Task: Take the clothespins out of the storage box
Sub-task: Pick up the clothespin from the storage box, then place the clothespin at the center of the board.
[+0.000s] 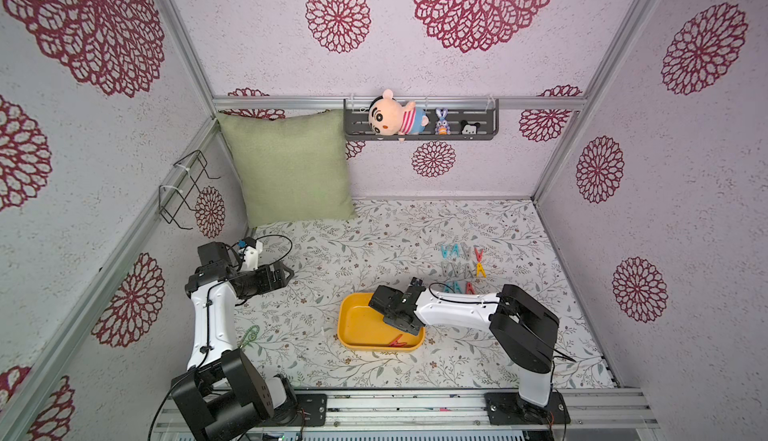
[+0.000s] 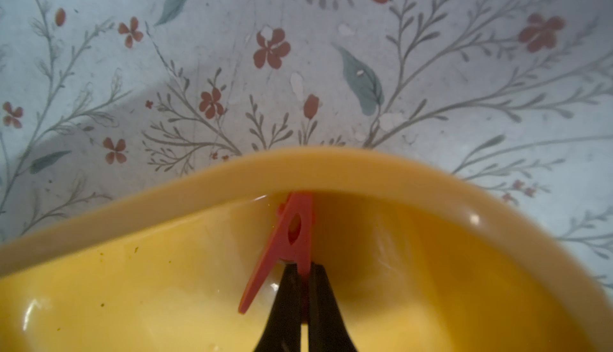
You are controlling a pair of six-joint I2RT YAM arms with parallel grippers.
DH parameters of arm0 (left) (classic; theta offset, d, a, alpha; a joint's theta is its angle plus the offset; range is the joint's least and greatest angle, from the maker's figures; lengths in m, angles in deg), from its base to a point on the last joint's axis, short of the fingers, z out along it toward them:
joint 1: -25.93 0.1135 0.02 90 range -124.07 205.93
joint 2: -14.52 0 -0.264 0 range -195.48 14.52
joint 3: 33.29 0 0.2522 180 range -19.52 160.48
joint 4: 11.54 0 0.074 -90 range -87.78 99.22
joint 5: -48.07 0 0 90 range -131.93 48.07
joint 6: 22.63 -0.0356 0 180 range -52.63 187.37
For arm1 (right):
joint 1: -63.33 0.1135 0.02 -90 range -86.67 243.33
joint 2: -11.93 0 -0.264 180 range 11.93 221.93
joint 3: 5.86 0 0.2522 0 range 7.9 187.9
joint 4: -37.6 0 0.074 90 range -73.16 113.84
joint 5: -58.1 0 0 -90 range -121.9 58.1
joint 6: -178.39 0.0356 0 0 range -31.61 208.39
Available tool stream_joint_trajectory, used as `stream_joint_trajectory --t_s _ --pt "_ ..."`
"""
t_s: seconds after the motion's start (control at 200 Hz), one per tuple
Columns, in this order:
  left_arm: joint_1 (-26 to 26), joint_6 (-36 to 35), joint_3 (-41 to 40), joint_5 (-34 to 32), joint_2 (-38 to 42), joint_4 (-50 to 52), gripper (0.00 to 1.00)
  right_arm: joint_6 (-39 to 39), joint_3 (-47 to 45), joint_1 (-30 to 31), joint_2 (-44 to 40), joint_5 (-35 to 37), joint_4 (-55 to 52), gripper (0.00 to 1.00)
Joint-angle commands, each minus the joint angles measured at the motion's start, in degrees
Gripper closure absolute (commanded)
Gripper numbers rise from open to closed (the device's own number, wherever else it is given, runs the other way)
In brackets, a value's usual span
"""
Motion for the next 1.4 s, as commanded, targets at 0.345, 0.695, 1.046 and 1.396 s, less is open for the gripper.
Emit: stream_joint_trajectory --t_s 0.345,0.695,1.046,1.396 --pt "-0.06 0.1 1.34 1.01 1.68 0.42 0.03 -22.59 3.38 2.87 -14.12 -0.5 -3.38 1.0" --pt "-0.11 0.27 1.02 0.7 2.48 -0.08 0.03 -38.59 8.36 -9.23 -20.35 0.31 -16.35 1.0" --pt "-0.09 0.62 0.47 -0.74 2.99 -0.88 0.03 -55.56 11.93 -28.29 -11.34 3.64 -30.9 1.0" --pt "-0.14 0.76 0.16 -0.9 2.56 -1.42 0.02 -67.48 3.83 -40.16 -10.93 4.11 -27.03 1.0"
